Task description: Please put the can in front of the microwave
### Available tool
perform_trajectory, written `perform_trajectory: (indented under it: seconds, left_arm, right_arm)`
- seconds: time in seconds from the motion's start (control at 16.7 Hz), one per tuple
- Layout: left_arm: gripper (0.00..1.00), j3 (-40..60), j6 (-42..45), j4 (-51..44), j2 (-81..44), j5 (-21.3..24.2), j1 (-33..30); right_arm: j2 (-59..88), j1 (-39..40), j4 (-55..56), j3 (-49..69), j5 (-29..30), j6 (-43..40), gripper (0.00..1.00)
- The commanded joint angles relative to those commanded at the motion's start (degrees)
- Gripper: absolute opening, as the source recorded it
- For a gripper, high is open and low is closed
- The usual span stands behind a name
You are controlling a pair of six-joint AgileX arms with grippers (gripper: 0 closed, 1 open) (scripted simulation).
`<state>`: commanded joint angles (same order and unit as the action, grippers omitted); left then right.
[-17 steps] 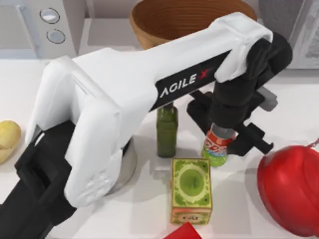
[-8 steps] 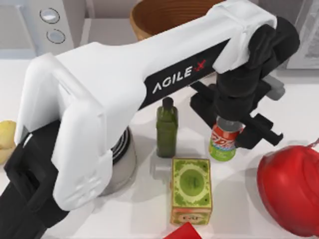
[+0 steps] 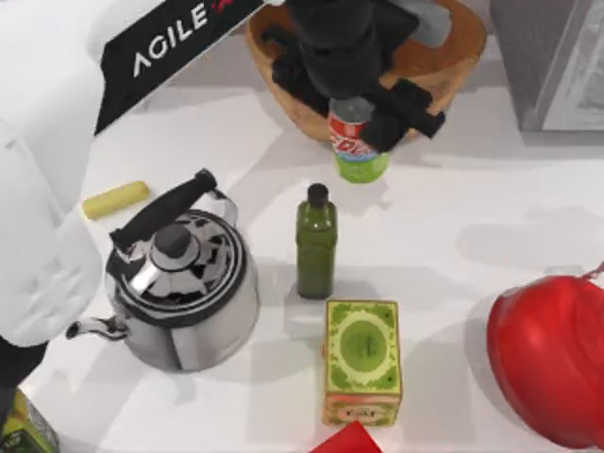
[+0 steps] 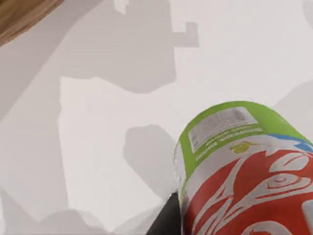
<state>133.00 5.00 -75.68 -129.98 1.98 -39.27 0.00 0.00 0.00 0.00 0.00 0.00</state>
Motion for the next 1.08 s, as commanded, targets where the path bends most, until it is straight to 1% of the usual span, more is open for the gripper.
perform_trajectory:
  seconds: [0.12,0.3,0.42,0.6,0.72,0.84,1.08]
  left_arm:
    - [0.00,-2.47,5.22,-0.82,3.82,0.33,8.84]
    - [0.00,-7.74,11.97,-0.62,7.76,0.49,25.91]
    - [0.00,-11.58,15.08,0.80,8.60,0.51,37.21]
    - [0.00,-17.79,17.43,3.30,7.52,0.40,50.04]
    - [0.00,-21.24,17.66,4.86,6.22,0.33,55.69]
    - [0.00,-23.40,17.41,6.35,5.26,0.34,59.02]
    - [0.00,-24.00,17.28,6.96,5.05,0.36,59.92]
  right_arm:
    - [0.00,0.00,0.00,0.00,0.00,0.00,1.00]
    - [0.00,0.00,0.00,0.00,0.00,0.00,1.00]
    - [0.00,0.00,0.00,0.00,0.00,0.00,1.00]
    - [0.00,0.00,0.00,0.00,0.00,0.00,1.00]
    - [0.00,0.00,0.00,0.00,0.00,0.00,1.00]
    - [0.00,0.00,0.00,0.00,0.00,0.00,1.00]
    - [0.00,0.00,0.00,0.00,0.00,0.00,1.00]
